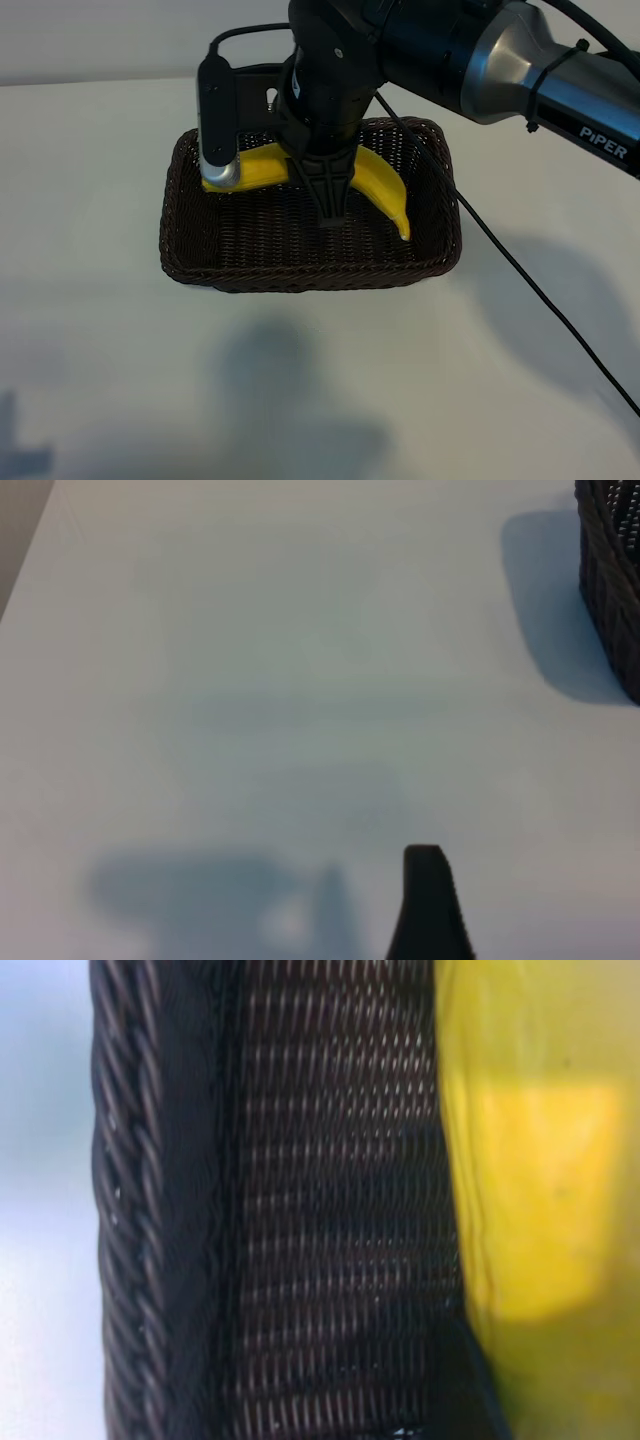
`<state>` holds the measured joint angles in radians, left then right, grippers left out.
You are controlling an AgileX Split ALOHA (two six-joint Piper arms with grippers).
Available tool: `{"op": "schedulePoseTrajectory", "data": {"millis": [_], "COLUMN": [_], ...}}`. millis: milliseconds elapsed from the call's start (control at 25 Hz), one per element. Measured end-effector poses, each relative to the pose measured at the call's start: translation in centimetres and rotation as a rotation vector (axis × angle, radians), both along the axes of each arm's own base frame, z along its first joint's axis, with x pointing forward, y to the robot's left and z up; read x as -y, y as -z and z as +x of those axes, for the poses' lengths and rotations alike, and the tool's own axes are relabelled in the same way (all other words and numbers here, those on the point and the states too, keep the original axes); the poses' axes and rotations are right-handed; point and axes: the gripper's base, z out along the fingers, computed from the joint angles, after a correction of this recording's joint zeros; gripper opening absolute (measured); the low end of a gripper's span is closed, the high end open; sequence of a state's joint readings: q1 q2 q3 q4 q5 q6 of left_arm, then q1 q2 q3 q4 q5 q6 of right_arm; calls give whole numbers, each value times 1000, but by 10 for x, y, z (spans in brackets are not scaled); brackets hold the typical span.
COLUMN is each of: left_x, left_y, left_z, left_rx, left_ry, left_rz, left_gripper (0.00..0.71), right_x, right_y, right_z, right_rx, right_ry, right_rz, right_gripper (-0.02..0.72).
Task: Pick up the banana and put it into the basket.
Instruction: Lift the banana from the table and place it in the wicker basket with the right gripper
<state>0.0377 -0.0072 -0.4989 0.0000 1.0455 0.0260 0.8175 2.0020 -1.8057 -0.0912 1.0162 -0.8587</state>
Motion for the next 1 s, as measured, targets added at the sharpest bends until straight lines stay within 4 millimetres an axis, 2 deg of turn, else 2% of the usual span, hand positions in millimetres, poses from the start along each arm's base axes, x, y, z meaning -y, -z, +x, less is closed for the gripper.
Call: {"op": "schedulePoseTrajectory", "data": {"millis": [280, 560, 680, 1000], "left_x": [-1, -1, -1, -1], "left_y": [0, 0, 0, 0], "left_z": [0, 0, 0, 0], "left_rx": [0, 0, 0, 0], "left_ry": [-3, -3, -3, -3], "left_rz": [6, 6, 6, 7], "left_gripper": [529, 529, 529, 529], "right_x": [-3, -18, -21, -25], "right_y": [6, 54, 68, 69], "right_z": [4, 18, 21, 24], "right_rx": [14, 0, -6, 14], "right_ry": [-11, -31, -34, -12], "right_rz": [8, -20, -31, 11], "right_gripper": [434, 434, 434, 433]}}
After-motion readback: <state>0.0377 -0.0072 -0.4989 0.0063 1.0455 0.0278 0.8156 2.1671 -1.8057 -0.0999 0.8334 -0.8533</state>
